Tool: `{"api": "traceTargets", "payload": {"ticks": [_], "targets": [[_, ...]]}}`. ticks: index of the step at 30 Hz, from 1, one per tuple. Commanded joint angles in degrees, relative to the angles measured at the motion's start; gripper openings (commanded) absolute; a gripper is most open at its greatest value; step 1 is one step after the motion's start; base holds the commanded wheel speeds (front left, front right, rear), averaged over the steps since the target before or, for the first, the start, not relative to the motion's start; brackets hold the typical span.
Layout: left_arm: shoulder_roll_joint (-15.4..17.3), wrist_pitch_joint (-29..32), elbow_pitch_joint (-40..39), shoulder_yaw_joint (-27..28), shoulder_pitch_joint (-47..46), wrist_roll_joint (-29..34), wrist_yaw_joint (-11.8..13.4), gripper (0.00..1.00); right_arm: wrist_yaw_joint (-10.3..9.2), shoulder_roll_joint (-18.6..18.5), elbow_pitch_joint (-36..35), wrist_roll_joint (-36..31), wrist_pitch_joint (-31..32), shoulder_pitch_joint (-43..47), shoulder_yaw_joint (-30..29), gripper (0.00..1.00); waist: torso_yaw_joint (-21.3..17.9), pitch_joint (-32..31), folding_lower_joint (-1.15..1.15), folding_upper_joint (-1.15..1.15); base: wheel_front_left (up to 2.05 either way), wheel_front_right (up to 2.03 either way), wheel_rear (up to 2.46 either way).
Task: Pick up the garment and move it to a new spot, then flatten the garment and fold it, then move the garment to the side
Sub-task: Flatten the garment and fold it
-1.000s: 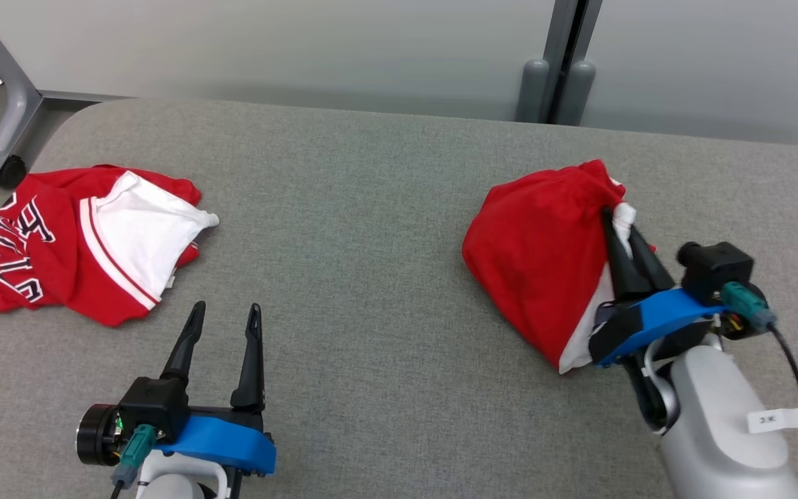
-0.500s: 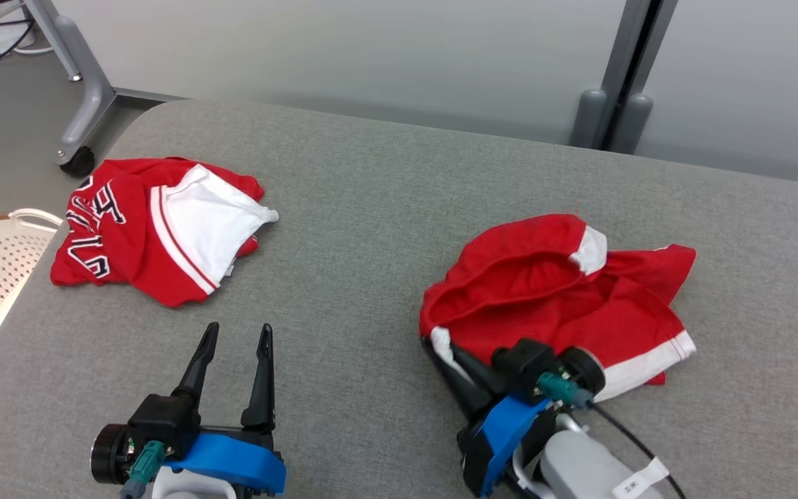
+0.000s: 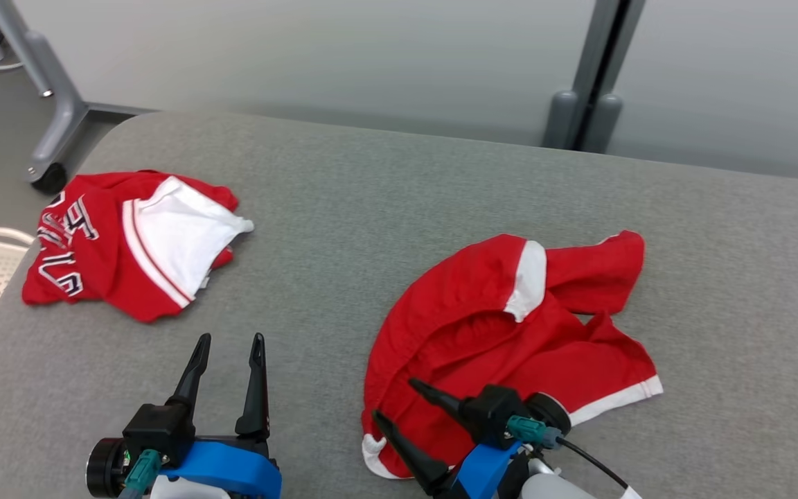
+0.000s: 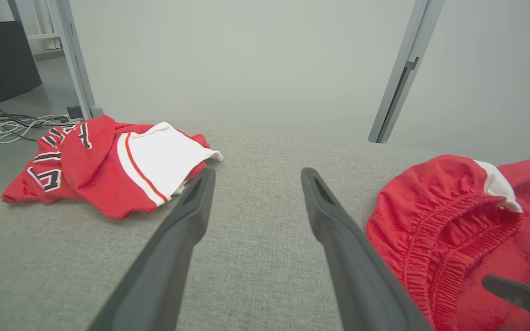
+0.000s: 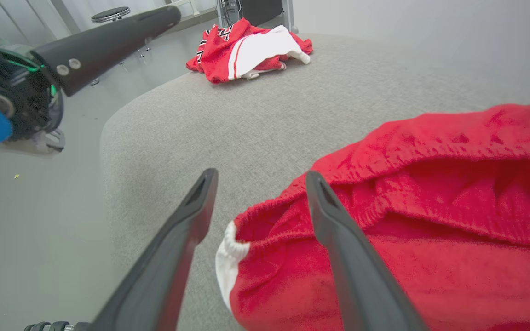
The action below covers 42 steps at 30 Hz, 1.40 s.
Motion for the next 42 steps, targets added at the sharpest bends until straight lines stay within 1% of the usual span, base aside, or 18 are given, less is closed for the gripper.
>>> {"api": "traceTargets", "payload": {"ticks": [1, 4, 9, 15, 19, 24, 27, 32, 42], "targets": [[-0.1, -0.2, -0.1, 0.3, 0.4, 0.2, 0.1, 1.0, 0.03, -0.2, -0.6, -0.8, -0.2, 1.1, -1.0, 1.0, -1.3, -0.8, 0.0, 0.0, 0.0, 0.0, 0.0], [-0.1, -0.2, -0.3, 0.8, 0.8, 0.5, 0.2, 1.0, 0.03, -0.2, -2.2, -3.6, -0.2, 2.2, -4.9, 1.0, -3.2, -1.3, 0.0, 0.0, 0.0, 0.0, 0.0], [-0.1, -0.2, -0.7, 1.6, 1.3, 1.4, 0.3, 1.0, 0.03, -1.3, -6.9, -8.3, -0.2, 5.8, -15.0, 1.0, -6.3, -2.1, 0.0, 0.0, 0.0, 0.0, 0.0], [0.2, -0.2, -1.0, 2.8, 2.3, 2.6, 0.1, 1.0, 0.03, -2.4, -12.9, -11.9, -0.2, 11.3, -25.7, 1.0, -9.5, -3.2, 0.0, 0.0, 0.0, 0.0, 0.0], [0.4, -0.2, -1.3, 3.1, 2.7, 3.3, 0.0, 1.0, 0.03, -2.3, -16.3, -14.0, -0.2, 15.1, -32.4, 1.0, -10.9, -3.7, 0.0, 0.0, 0.0, 0.0, 0.0], [0.5, -0.2, -1.5, 3.4, 3.0, 3.8, -0.3, 1.0, 0.03, -1.6, -19.5, -15.7, -0.2, 20.1, -40.1, 1.0, -11.7, -4.0, 0.0, 0.0, 0.0, 0.0, 0.0], [0.5, -0.2, -1.7, 3.8, 3.1, 3.9, -0.4, 1.0, 0.03, -1.2, -20.1, -16.7, -0.2, 22.7, -42.7, 1.0, -11.8, -4.0, 0.0, 0.0, 0.0, 0.0, 0.0], [0.4, -0.2, -2.0, 4.0, 3.2, 4.3, -0.5, 1.0, 0.03, -0.6, -20.5, -17.7, -0.2, 23.9, -43.8, 1.0, -11.9, -3.5, 0.0, 0.0, 0.0, 0.0, 0.0], [0.3, -0.2, -1.8, 4.1, 1.9, 4.2, -0.6, 1.0, 0.03, -0.4, -17.0, -19.4, -0.2, 17.9, -43.4, 1.0, -10.2, -2.3, 0.0, 0.0, 0.0, 0.0, 0.0]]}}
